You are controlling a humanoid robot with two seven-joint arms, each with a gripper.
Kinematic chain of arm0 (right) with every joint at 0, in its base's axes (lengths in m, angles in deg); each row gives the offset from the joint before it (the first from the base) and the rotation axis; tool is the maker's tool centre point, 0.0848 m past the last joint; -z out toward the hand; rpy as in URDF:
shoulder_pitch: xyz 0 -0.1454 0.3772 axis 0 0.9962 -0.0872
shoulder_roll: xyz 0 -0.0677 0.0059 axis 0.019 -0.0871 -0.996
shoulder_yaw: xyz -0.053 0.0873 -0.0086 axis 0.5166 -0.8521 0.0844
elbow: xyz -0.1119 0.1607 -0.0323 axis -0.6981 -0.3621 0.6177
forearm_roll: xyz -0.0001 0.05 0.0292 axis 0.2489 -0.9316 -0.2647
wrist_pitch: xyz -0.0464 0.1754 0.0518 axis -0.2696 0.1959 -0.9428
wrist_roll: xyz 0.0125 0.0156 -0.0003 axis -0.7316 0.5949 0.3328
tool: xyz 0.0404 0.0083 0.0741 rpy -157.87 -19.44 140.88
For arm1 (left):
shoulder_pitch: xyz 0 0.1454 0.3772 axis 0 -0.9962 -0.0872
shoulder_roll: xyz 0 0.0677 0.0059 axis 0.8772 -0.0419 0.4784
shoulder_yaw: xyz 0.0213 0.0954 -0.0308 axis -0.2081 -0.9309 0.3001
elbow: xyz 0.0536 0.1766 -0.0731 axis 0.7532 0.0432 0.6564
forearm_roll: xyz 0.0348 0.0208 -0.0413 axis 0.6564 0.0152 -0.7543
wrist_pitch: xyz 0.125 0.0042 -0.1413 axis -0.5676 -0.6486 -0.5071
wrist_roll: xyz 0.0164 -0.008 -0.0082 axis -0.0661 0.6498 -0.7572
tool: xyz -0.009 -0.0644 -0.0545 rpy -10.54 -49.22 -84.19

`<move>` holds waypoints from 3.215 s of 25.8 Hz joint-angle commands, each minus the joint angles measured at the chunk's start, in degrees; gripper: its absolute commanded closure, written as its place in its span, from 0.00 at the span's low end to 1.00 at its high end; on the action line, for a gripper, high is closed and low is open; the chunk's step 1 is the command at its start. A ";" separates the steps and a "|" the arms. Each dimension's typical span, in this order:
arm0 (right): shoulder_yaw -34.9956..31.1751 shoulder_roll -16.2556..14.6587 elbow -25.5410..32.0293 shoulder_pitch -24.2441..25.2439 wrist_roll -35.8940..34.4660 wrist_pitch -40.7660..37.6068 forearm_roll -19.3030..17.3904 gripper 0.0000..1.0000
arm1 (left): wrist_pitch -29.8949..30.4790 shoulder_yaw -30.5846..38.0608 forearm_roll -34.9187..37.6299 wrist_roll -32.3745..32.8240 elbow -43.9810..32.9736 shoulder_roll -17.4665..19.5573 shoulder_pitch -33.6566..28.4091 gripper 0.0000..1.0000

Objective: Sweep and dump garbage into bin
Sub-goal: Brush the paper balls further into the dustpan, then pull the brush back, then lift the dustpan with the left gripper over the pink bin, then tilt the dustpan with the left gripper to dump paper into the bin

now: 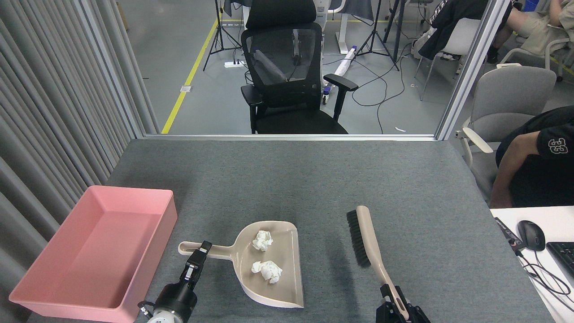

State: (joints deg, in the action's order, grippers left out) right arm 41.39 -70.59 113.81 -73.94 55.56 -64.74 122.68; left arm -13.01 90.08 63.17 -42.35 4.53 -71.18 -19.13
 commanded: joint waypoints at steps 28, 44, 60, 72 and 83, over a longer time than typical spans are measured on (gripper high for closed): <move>-1.39 -6.93 0.00 3.31 0.34 2.79 4.38 0.90 | -13.97 -1.16 -9.04 2.95 -13.67 0.70 0.54 0.77; -1.92 -6.76 0.09 3.31 0.69 2.96 4.38 0.56 | -23.20 -0.28 -26.70 4.79 -18.68 16.96 1.42 0.80; -2.10 -6.67 0.09 3.05 0.60 2.96 3.94 0.04 | -20.83 6.23 -37.42 5.41 -9.98 32.26 1.77 0.80; -2.10 -7.72 0.27 2.69 0.60 2.61 4.03 0.04 | -12.65 7.54 -38.13 6.55 -3.22 37.71 -1.39 0.79; -2.01 -9.22 1.06 2.69 0.60 2.26 4.03 0.04 | -1.23 7.37 -37.78 6.55 12.08 43.42 -1.30 0.79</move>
State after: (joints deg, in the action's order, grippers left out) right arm 39.32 -79.50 114.47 -71.25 56.13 -62.38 126.70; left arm -16.74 97.52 25.16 -35.77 13.46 -28.97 -20.46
